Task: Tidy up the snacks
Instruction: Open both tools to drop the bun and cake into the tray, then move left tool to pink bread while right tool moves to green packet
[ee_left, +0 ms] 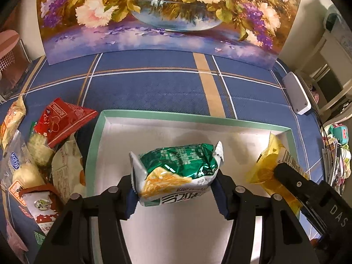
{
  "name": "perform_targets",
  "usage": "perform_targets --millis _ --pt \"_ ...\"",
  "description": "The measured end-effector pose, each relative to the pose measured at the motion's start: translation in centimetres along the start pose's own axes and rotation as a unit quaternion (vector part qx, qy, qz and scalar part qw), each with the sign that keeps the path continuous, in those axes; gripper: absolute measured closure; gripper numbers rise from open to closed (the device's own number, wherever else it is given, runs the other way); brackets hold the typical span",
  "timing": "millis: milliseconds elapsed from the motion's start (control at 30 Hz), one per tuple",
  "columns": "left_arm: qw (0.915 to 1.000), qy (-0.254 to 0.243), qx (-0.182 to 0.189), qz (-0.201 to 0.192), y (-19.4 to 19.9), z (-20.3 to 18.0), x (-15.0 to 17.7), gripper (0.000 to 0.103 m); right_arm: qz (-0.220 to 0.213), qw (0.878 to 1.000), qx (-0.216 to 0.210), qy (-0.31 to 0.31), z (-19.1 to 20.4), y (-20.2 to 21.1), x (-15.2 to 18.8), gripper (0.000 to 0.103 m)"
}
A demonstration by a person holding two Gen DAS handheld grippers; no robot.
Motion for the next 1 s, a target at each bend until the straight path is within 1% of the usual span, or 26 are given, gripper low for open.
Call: perform_targets --millis 33,100,367,400,433,467,500,567,633,767,800,867,1000 --pt "1.0 0.001 -0.002 -0.003 0.3 0.0 -0.2 0.033 -0.003 1.0 0.003 0.002 0.0 0.1 -0.1 0.031" --pt "0.9999 0.001 -0.005 -0.009 0.9 0.2 -0.6 0.03 -0.005 1.0 0.006 0.009 0.1 0.5 -0.2 0.03" --pt "0.9996 0.006 -0.015 -0.021 3.0 0.4 -2.0 0.029 -0.003 1.0 0.008 0.02 0.3 1.4 0.1 0.03" --pt "0.9996 0.006 -0.02 -0.021 3.1 0.5 -2.0 0.024 -0.002 1.0 0.008 0.025 0.4 1.4 0.1 0.029" --pt "0.9992 0.006 -0.032 -0.022 3.1 0.8 -2.1 0.015 0.0 0.999 0.007 0.032 0.6 1.3 0.2 0.027" --pt "0.9986 0.006 -0.049 -0.022 3.1 1.3 -2.2 0.011 -0.002 0.999 0.009 0.035 0.7 1.4 0.2 0.025" --pt "0.9981 0.008 -0.058 -0.021 3.1 1.6 -2.2 0.008 -0.005 0.999 0.014 0.039 0.7 1.4 0.2 0.021" --pt "0.9981 0.02 -0.055 -0.018 3.3 2.2 -2.1 0.008 -0.009 0.998 0.025 0.051 0.7 1.7 0.3 0.02" --pt "0.9974 0.039 -0.058 -0.016 3.5 2.9 -1.9 0.008 -0.007 0.998 0.025 0.053 0.6 1.8 0.5 0.02" --pt "0.9928 0.071 -0.094 -0.025 3.8 4.5 -1.5 0.007 -0.005 0.998 0.029 0.059 0.6 2.3 1.1 0.02" --pt "0.9919 0.078 -0.097 -0.026 3.8 4.7 -1.3 0.007 -0.006 0.998 0.031 0.062 0.6 2.6 1.2 0.02" --pt "0.9902 0.095 -0.099 -0.024 3.7 5.1 -0.6 0.007 -0.009 0.997 0.03 0.068 0.8 3.2 1.5 0.02" --pt "0.9898 0.107 -0.091 -0.026 4.0 4.9 0.5 0.007 -0.014 0.996 0.031 0.077 0.9 4.4 2.2 0.02"
Point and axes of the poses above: each gripper's, at about its wrist camera, not at the fingertips, and y roughly against the way its jaws point, z to its left, x to its underside, the point moved 10 cm from there along -y, roughly the way its jaws point, and after that the axes turned 3 degrees about -z, right-handed, at the moved point
